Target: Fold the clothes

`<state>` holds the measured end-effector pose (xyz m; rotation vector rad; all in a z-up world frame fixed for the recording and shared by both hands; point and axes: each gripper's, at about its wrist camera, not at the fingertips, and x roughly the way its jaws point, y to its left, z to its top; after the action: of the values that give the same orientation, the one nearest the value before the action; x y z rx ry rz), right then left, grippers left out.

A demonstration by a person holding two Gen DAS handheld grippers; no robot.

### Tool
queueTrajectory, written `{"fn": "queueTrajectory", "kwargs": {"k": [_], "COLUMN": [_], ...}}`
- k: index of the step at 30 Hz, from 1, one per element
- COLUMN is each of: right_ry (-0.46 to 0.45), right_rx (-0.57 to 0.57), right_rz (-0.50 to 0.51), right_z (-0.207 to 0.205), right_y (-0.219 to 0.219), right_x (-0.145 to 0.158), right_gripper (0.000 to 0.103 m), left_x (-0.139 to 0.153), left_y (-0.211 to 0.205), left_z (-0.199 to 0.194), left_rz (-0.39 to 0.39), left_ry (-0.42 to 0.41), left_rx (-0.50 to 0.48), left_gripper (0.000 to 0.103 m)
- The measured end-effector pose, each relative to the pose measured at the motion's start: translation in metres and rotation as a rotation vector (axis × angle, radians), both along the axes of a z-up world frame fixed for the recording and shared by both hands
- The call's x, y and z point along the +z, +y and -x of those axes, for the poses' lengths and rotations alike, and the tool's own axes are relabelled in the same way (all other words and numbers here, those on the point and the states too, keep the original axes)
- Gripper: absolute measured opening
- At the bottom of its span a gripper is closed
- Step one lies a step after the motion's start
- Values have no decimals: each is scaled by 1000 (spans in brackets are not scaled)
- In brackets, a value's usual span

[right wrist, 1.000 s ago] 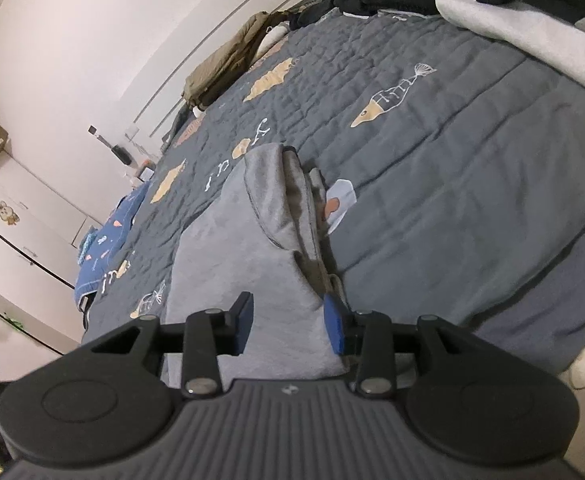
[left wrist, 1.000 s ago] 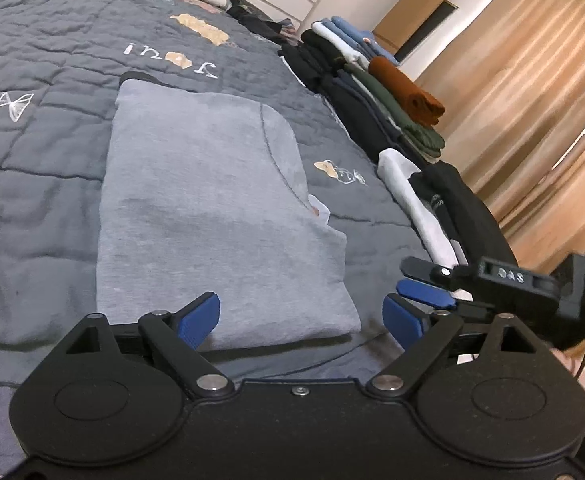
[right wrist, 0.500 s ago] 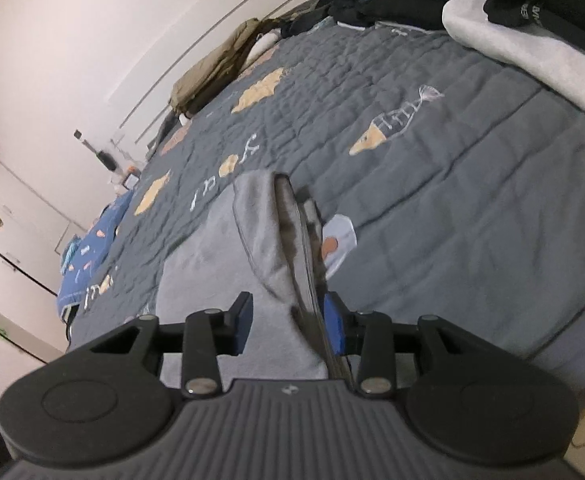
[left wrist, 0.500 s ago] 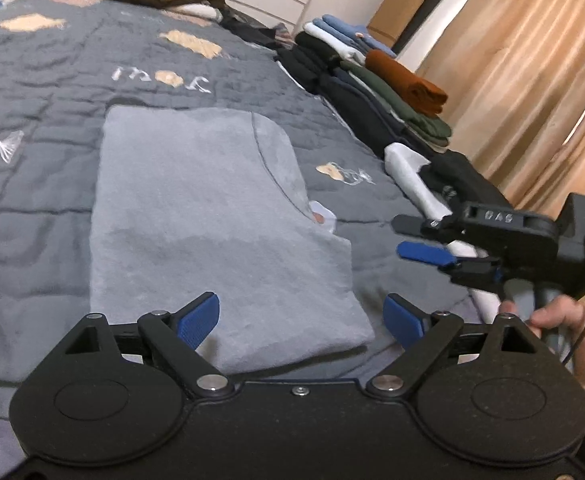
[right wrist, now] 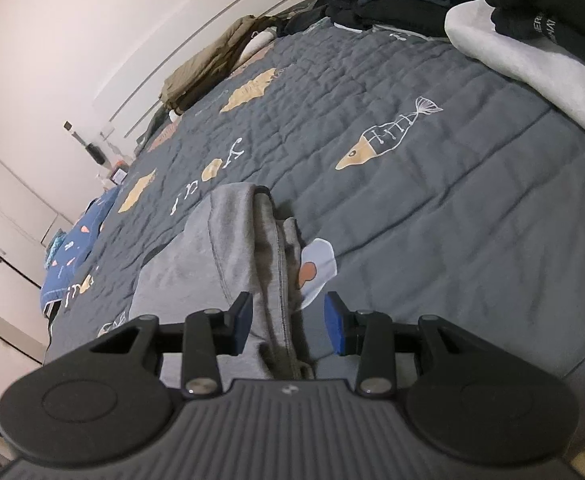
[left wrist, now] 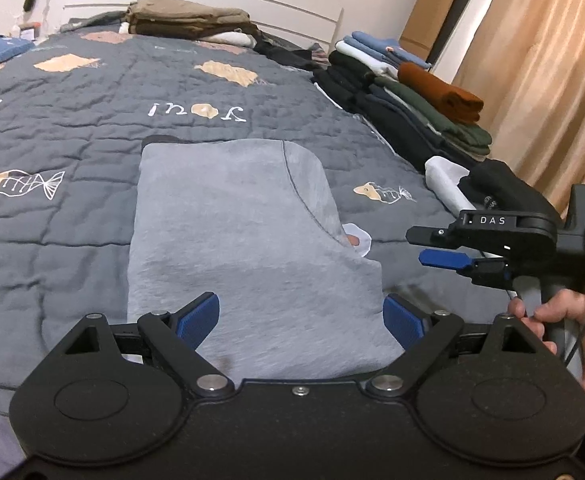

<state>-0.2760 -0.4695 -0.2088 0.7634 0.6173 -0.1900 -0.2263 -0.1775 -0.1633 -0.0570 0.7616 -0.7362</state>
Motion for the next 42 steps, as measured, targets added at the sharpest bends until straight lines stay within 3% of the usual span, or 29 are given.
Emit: {"fn": "queueTrajectory", "kwargs": {"k": [11, 17, 19, 23, 32, 42], "right_ry": [1, 3, -8, -25, -44, 14], "right_rx": [57, 94, 114, 159, 226, 255], "right_rz": [-31, -34, -34, -9, 76, 114], "right_z": [2, -1, -2, -3, 0, 7], "right_y": [-19, -23, -21, -13, 10, 33], "right_x": [-5, -2, 1, 4, 16, 21], "right_gripper": [38, 38, 38, 38, 39, 43], "left_x": [-5, 8, 9, -3, -13, 0], "left_y": [-23, -26, -25, -11, 9, 19], "left_z": [15, 20, 19, 13, 1, 8], "left_rz": [36, -8, -5, 6, -65, -91], "left_ry": [8, -26, -44, -61, -74, -88], "left_rx": [60, 124, 112, 130, 228, 201], "left_gripper": [88, 89, 94, 94, 94, 94]}}
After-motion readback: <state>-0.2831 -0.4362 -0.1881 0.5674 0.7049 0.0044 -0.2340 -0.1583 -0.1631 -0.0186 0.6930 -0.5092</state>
